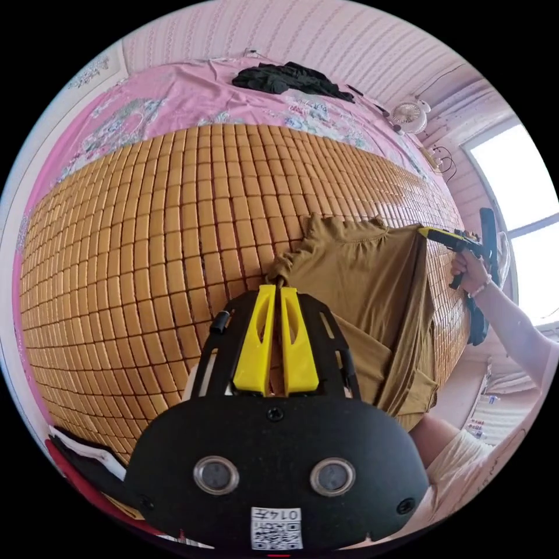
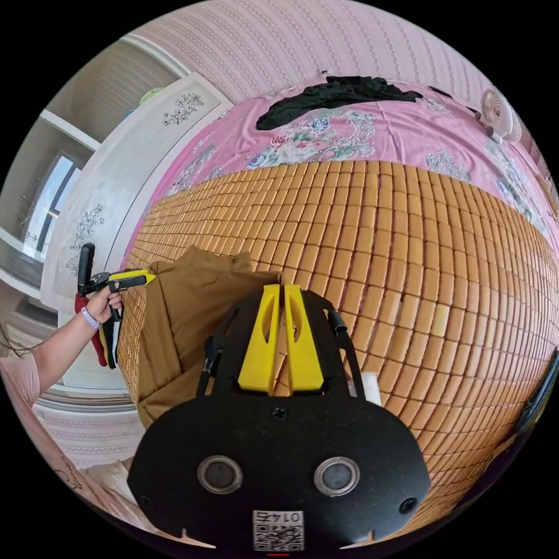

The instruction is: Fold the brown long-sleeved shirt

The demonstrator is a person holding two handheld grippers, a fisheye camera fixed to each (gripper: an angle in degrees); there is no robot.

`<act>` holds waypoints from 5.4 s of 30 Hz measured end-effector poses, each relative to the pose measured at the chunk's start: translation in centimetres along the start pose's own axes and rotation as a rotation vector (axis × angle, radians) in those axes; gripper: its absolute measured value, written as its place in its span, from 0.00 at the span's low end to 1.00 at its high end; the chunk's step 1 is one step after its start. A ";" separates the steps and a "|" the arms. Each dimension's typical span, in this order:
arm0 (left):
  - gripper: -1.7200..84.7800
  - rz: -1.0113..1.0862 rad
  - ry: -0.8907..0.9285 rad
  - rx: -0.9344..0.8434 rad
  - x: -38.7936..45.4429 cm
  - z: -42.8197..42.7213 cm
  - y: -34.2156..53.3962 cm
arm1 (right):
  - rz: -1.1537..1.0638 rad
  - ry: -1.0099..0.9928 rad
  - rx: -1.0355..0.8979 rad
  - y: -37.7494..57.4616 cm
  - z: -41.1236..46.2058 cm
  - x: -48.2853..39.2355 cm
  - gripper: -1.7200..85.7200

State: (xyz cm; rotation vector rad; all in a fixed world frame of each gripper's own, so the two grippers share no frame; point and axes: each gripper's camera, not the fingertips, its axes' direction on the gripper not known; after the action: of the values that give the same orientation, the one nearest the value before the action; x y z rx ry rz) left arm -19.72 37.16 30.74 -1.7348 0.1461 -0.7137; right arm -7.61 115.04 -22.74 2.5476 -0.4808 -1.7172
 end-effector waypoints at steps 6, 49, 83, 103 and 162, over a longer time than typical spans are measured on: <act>0.01 -0.002 0.066 0.289 1.1 -4.7 0.1 | -0.038 0.003 0.139 -1.8 -5.4 1.0 0.03; 0.12 -0.233 -0.065 0.005 13.0 -1.0 23.8 | 0.225 0.123 -0.140 22.5 -0.4 -6.6 0.10; 0.01 -0.141 0.028 -0.260 15.8 0.1 26.7 | 0.232 -0.053 -0.417 22.2 -0.2 -4.9 0.03; 0.01 0.237 0.072 -0.137 33.6 8.6 24.4 | -0.651 0.122 -0.490 5.3 13.1 -20.6 0.01; 0.06 0.725 0.102 0.147 47.4 9.3 30.4 | 0.443 -0.380 0.088 17.0 1.9 9.6 0.09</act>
State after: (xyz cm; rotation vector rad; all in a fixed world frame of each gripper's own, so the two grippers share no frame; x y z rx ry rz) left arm 31.44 14.34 19.94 -1.3640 0.7319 -0.2631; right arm -10.07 96.55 -28.80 1.9458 -1.0634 -2.0190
